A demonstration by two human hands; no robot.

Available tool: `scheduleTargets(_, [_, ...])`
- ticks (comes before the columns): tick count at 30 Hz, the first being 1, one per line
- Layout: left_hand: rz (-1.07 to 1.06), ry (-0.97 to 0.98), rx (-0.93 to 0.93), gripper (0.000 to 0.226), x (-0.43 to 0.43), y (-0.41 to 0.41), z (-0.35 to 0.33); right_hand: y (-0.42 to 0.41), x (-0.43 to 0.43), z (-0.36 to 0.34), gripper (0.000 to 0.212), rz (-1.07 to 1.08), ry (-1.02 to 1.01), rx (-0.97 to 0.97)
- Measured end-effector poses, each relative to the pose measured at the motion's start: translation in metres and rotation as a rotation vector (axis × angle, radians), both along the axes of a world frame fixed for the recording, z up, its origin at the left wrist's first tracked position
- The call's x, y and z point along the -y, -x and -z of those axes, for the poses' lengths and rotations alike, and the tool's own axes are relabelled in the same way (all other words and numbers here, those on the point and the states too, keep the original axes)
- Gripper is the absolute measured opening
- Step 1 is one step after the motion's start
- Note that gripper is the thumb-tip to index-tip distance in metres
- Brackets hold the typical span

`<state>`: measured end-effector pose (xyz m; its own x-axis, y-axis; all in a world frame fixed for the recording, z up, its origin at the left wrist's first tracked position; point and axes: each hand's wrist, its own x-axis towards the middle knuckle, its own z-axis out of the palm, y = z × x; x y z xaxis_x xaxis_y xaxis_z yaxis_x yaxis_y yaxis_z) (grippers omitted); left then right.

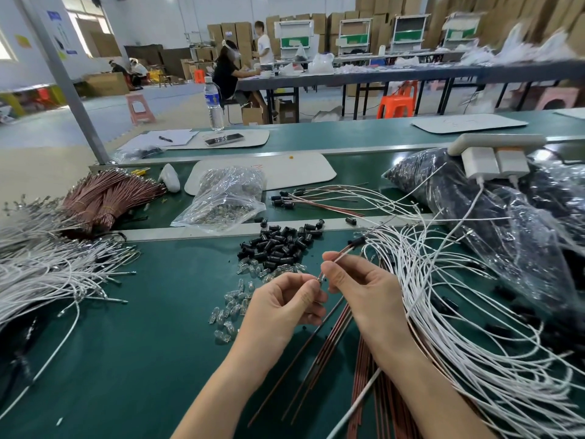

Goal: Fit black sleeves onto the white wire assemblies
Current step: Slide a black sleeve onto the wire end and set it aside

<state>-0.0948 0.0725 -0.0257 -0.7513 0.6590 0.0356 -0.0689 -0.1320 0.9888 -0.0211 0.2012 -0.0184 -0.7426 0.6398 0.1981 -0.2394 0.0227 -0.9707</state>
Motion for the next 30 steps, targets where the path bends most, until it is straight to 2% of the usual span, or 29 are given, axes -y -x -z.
scheduleTargets(5, [-0.008,0.013,-0.034,0.021,0.0005,-0.0015,0.0012,-0.0005,-0.0016,0.0018,0.007,-0.007,-0.002,0.010])
scheduleTargets(11, [0.003,0.009,0.027,0.020,0.0000,-0.0011,-0.0007,0.0014,-0.0036,0.0026,0.010,0.007,0.016,0.000])
scheduleTargets(19, [-0.034,0.023,-0.025,0.014,0.0001,-0.0027,0.0016,0.0014,-0.0022,0.0056,0.004,0.040,-0.034,0.011])
scheduleTargets(30, [-0.046,0.043,-0.056,0.008,-0.0006,-0.0060,0.0023,0.0019,0.0012,0.0054,0.005,0.024,0.010,0.014])
